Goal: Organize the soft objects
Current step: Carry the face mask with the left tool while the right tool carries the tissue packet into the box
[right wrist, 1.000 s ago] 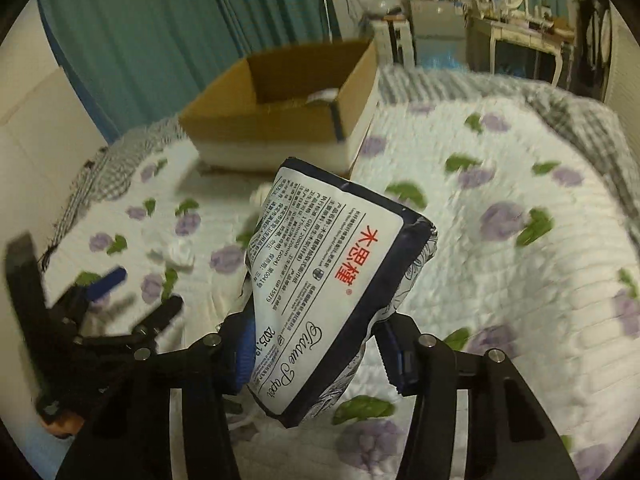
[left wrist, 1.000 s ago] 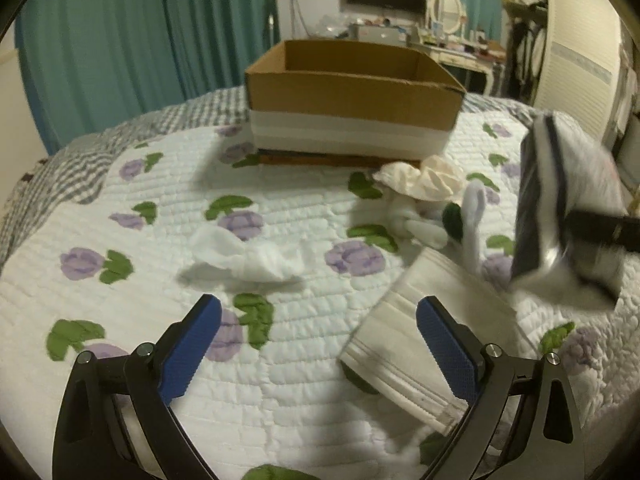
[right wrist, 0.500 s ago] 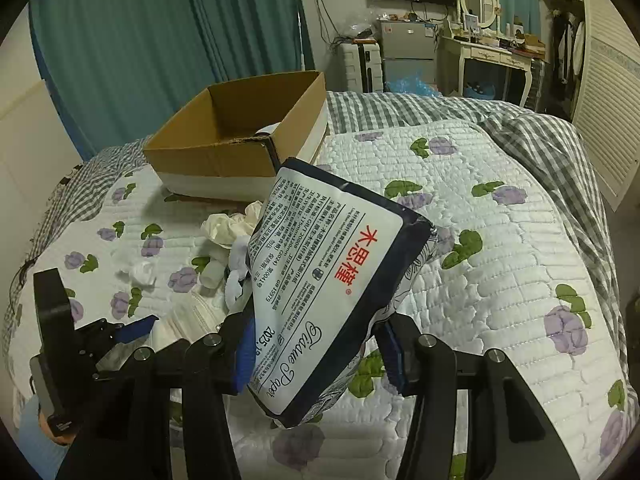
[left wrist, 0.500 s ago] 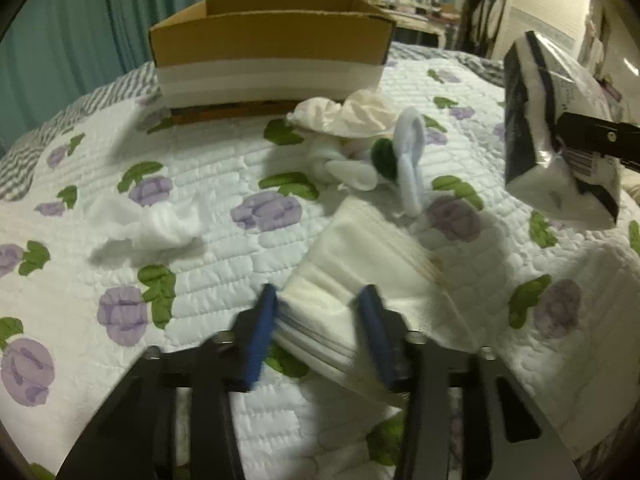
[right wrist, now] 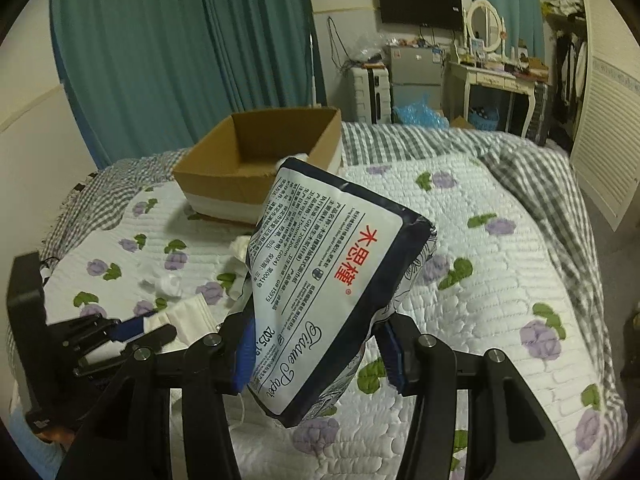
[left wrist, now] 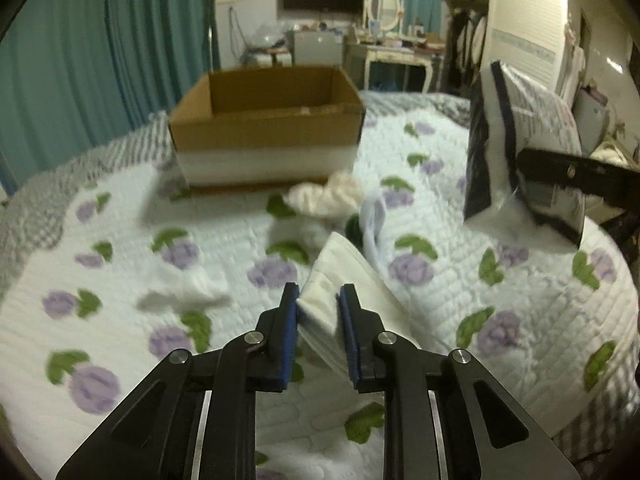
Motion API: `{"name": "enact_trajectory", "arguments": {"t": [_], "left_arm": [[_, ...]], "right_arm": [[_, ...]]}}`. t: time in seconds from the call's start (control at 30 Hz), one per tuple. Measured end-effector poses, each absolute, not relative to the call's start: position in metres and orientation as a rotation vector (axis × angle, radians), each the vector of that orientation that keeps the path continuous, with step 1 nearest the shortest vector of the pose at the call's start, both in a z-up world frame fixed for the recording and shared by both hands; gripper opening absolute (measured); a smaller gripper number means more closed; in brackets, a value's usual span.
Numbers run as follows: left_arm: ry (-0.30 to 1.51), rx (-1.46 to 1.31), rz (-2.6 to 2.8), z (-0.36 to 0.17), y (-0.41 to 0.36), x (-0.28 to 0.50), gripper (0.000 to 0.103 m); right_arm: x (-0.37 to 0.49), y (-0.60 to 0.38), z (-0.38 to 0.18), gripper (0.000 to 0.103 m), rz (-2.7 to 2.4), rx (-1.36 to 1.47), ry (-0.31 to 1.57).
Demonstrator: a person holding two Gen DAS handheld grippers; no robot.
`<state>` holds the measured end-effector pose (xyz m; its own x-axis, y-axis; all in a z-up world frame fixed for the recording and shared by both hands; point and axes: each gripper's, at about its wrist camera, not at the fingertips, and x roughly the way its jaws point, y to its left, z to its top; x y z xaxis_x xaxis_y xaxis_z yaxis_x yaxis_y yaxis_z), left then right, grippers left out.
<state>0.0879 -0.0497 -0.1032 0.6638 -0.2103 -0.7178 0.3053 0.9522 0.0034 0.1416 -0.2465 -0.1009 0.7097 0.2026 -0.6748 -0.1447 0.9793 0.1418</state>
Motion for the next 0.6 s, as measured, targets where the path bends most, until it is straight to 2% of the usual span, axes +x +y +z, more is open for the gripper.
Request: {"name": "enact_trajectory", "arguments": {"t": [0.33,0.6], "left_arm": [[0.629,0.13,-0.226,-0.019,-0.033,0.127,0.02],[0.547,0.145,-0.171,0.023,-0.026,0.193,0.02]], "right_arm": [[0.158,-0.225,-0.047,0.051,0.254,0.001,0.66],[0.225,-0.208,-0.004,0.051,0.303,-0.038,0.612]]}}
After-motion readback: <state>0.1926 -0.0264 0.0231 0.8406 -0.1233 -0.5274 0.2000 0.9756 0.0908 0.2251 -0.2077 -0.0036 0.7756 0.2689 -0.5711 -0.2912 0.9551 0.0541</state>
